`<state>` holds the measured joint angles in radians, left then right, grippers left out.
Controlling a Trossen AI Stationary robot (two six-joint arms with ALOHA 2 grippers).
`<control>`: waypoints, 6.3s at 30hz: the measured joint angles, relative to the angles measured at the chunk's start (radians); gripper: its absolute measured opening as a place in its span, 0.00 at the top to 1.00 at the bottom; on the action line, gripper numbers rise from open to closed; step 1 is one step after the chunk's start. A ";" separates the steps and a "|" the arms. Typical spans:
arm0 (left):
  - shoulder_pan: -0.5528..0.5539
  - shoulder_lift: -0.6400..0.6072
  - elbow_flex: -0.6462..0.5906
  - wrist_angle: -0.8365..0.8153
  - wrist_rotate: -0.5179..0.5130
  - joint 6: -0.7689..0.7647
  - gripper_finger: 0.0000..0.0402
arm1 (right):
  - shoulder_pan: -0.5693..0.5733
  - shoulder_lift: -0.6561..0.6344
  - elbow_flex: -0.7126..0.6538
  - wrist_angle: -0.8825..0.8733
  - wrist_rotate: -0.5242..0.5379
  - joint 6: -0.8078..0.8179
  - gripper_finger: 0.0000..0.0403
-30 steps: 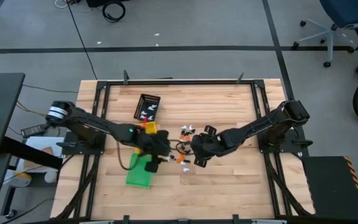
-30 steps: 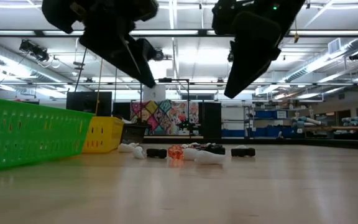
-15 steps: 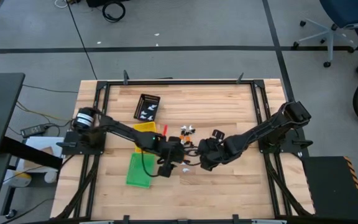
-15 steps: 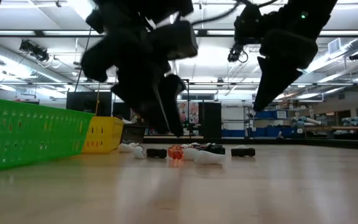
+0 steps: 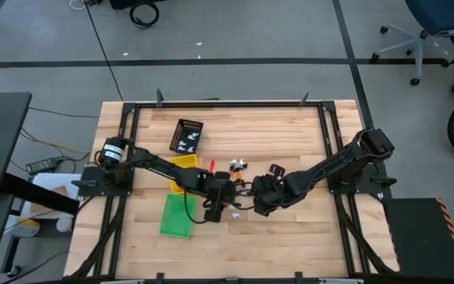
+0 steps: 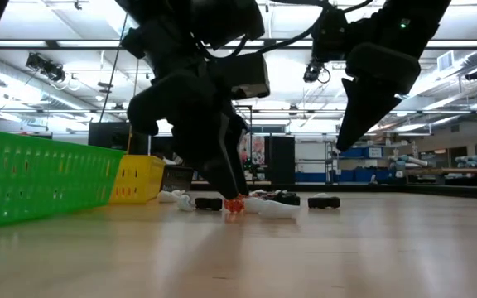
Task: Sort Halloween decoration
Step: Put the orange pumpkin toy into the yellow basket
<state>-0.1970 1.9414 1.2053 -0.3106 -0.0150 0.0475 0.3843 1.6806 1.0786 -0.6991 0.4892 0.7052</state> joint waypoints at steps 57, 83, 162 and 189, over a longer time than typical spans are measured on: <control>-0.023 0.052 0.072 -0.094 -0.085 0.051 0.86 | -0.002 -0.002 0.000 -0.015 -0.001 0.011 0.58; 0.035 -0.145 0.025 -0.234 -0.173 0.066 0.97 | 0.009 -0.125 0.002 -0.056 0.077 0.033 0.58; 0.090 -0.251 -0.080 -0.159 -0.082 0.007 0.90 | 0.009 -0.123 -0.036 0.039 0.084 0.009 0.58; -0.036 -0.551 -0.226 -0.165 -0.124 0.007 0.96 | -0.091 0.153 -0.036 0.672 -0.072 -0.373 0.55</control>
<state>-0.2327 1.3903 0.9793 -0.4755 -0.1389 0.0542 0.2928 1.8337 1.0428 -0.0274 0.4175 0.3318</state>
